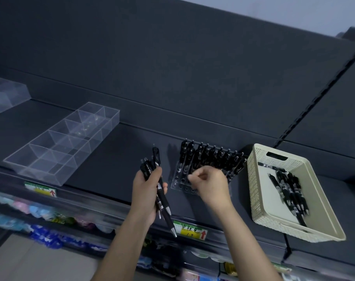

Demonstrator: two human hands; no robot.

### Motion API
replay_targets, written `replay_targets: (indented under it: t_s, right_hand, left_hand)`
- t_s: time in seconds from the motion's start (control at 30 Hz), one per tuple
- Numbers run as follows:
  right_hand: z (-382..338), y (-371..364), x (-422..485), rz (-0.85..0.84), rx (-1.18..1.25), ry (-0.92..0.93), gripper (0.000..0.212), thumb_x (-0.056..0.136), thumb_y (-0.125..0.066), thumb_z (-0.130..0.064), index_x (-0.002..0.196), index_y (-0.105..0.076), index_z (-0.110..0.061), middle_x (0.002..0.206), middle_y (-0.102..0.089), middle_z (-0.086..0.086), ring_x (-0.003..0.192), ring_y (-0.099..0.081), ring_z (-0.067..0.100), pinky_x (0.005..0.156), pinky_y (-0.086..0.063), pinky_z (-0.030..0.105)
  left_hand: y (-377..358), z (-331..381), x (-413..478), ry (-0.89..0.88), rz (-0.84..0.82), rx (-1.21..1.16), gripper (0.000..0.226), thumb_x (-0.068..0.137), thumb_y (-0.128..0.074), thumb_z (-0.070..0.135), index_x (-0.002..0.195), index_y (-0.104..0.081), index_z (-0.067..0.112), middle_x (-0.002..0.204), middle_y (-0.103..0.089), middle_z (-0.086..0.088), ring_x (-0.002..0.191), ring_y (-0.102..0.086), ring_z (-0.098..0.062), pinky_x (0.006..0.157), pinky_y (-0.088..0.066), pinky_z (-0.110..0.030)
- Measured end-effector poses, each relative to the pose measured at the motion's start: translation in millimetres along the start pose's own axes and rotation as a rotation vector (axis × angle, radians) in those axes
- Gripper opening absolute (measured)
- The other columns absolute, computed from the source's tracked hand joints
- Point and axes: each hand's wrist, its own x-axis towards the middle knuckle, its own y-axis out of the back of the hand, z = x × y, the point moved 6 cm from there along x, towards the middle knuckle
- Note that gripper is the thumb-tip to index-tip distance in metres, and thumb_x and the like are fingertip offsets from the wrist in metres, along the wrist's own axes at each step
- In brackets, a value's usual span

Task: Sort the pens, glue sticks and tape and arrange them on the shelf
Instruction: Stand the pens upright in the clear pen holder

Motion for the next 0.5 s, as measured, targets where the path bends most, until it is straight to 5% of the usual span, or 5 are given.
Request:
replay_targets:
  t_s: [0.13,0.23,0.37,0.5]
  right_hand:
    - [-19.9,-12.9,-16.3,-0.198,0.257,0.012,0.008,0.085,-0.068,-0.014,0.078,-0.067,-0.01,0.064,-0.062,-0.003,0.057,-0.057,0.005,0.049,-0.044,0.02]
    - [-24.2,-6.4,-14.7,-0.171,0.401,-0.012,0.009,0.089,-0.064,-0.017,0.084,-0.068,-0.011,0.068,-0.062,-0.002,0.057,-0.055,0.005,0.049,-0.041,0.02]
    - [-23.6,-1.7,-9.9,-0.175,0.461,-0.025,0.03,0.088,-0.065,-0.018,0.061,-0.053,-0.012,0.057,-0.051,0.002,0.05,-0.045,0.011,0.046,-0.036,0.022]
    - [-13.9,4.3,-7.8,-0.076,0.529,-0.09,0.034,0.087,-0.065,-0.013,0.058,-0.047,-0.014,0.057,-0.052,0.002,0.053,-0.047,0.013,0.048,-0.04,0.022]
  left_hand:
    - [-13.5,0.8,-8.8,-0.034,-0.064,0.1,0.015,0.089,-0.065,0.021,0.095,-0.056,0.011,0.07,-0.056,0.001,0.057,-0.055,-0.009,0.055,-0.049,-0.024]
    - [-22.7,1.9,-17.3,-0.067,-0.187,0.23,0.014,0.089,-0.065,0.019,0.096,-0.059,0.009,0.074,-0.061,-0.001,0.058,-0.057,-0.01,0.054,-0.048,-0.023]
    - [-32.9,-1.1,-26.5,-0.067,-0.346,0.324,0.022,0.091,-0.063,0.021,0.104,-0.06,0.004,0.073,-0.064,0.001,0.06,-0.058,-0.01,0.054,-0.048,-0.023]
    - [-34.1,-6.2,-25.4,-0.006,-0.31,0.254,0.025,0.092,-0.061,0.028,0.104,-0.059,0.006,0.077,-0.065,-0.002,0.065,-0.064,-0.013,0.056,-0.051,-0.024]
